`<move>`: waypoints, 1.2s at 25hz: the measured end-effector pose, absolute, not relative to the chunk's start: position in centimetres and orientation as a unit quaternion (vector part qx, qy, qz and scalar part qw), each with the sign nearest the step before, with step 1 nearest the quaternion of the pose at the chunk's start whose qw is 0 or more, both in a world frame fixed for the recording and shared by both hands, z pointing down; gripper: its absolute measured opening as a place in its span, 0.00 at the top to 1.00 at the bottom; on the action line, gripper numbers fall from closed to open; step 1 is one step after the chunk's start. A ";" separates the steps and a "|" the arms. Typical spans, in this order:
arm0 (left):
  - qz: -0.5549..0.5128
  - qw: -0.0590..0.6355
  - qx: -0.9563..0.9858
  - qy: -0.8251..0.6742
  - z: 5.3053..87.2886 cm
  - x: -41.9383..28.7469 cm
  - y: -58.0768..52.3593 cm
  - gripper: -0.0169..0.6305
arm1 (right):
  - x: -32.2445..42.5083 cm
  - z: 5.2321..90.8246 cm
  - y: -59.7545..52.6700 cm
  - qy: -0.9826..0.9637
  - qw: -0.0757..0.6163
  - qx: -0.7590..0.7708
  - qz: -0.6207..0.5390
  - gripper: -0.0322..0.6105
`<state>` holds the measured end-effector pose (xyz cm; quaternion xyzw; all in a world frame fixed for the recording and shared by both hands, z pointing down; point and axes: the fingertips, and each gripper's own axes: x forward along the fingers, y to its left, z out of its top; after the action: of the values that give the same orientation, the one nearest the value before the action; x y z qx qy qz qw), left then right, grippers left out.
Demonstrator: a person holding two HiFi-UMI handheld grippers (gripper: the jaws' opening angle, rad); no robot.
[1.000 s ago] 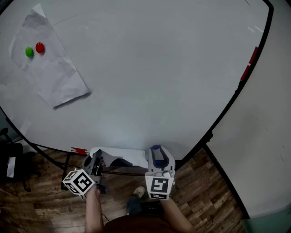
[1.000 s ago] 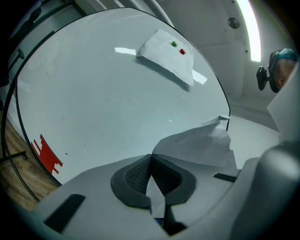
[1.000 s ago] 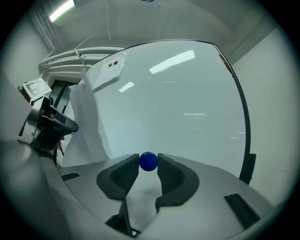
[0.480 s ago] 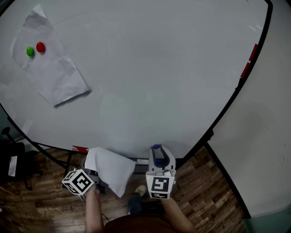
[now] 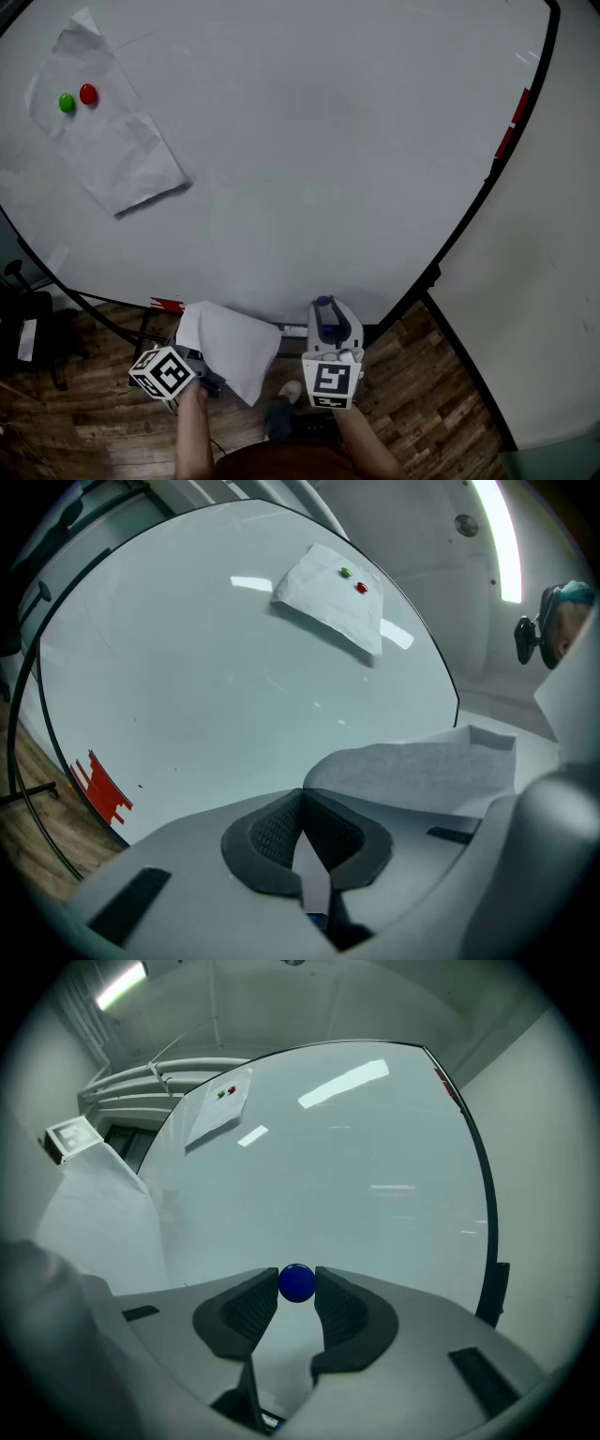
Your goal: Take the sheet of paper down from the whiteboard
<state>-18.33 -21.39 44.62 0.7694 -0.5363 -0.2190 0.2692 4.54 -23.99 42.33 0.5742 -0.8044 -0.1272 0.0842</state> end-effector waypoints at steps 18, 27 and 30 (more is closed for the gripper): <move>-0.224 0.266 0.770 -0.535 44.3 -18.6 -21.3 0.94 | 4.2 42.3 -23.9 -0.806 0.090 0.571 -0.128 0.74; -0.216 0.256 0.772 -0.540 44.3 -18.7 -21.3 0.94 | 4.1 42.5 -24.0 -0.810 0.091 0.567 -0.121 0.74; -0.218 0.258 0.770 -0.542 44.3 -18.8 -21.1 0.94 | 4.0 42.5 -23.9 -0.810 0.092 0.566 -0.122 0.74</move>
<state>-18.81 -21.09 44.33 0.7699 -0.5418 -0.2178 0.2576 3.99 -23.89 42.52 0.5656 -0.8103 -0.1224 0.0925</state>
